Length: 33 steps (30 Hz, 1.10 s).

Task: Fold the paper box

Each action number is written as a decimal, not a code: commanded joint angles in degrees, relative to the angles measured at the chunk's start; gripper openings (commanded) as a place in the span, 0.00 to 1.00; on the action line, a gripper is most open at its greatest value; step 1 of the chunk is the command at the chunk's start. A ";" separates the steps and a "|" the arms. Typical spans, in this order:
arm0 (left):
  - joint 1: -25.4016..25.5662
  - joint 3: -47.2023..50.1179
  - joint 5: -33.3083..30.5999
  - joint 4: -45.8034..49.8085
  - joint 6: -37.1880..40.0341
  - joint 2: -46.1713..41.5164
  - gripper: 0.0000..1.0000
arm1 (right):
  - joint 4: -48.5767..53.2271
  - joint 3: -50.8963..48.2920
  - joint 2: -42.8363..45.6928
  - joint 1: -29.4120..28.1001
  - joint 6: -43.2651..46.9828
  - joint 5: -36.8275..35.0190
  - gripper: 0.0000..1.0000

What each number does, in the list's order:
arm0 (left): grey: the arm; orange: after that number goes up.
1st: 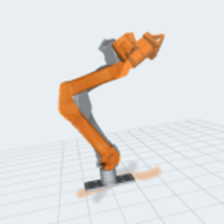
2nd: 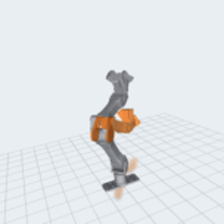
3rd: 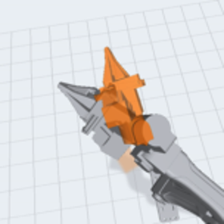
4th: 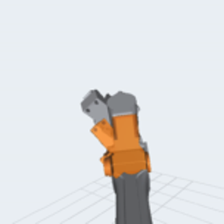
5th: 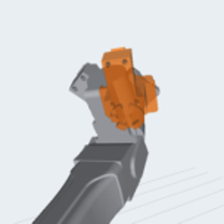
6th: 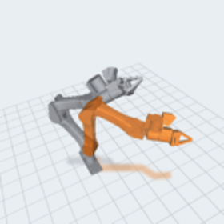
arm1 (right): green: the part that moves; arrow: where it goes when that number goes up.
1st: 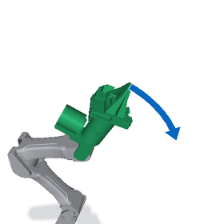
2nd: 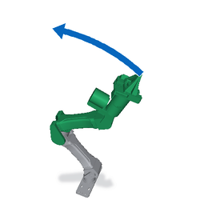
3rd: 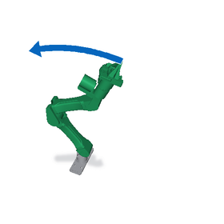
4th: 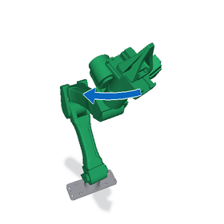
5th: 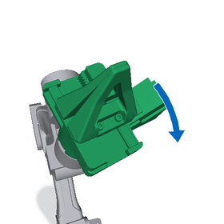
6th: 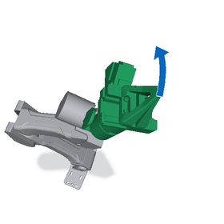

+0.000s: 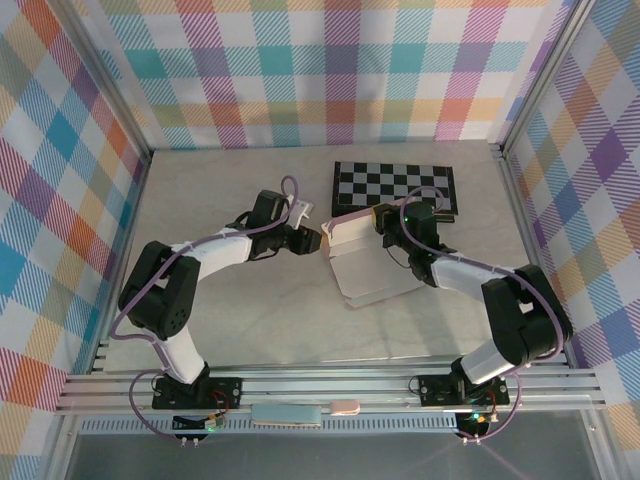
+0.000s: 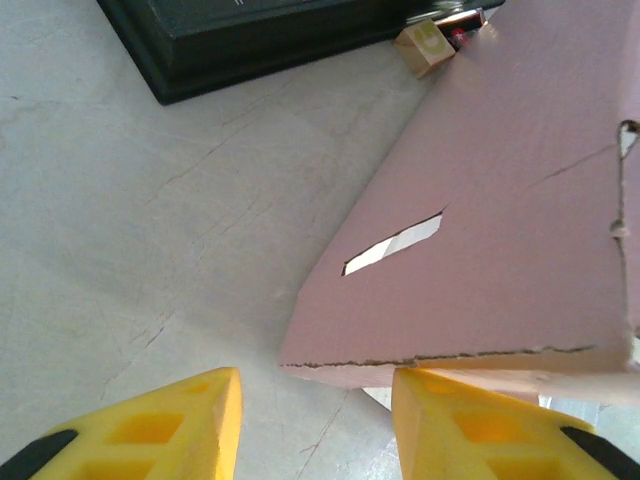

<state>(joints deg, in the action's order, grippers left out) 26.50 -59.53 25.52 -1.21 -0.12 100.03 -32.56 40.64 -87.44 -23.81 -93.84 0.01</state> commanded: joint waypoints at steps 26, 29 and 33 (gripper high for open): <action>-6.23 12.87 -12.72 -0.51 -3.66 -18.04 0.45 | 21.88 14.77 -5.58 -14.23 -9.44 -15.04 0.00; -6.72 12.62 -12.36 -0.15 -3.66 -18.26 0.45 | 20.56 15.56 -7.76 -13.47 -8.56 -14.18 0.00; -7.72 12.34 -11.10 -0.05 -3.40 -17.91 0.44 | 21.08 18.02 -10.38 -12.77 -8.04 -13.64 0.00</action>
<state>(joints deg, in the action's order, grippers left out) 19.86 -47.05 12.82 -1.45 -4.25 83.26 -14.28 57.25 -95.57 -37.15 -102.45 -13.85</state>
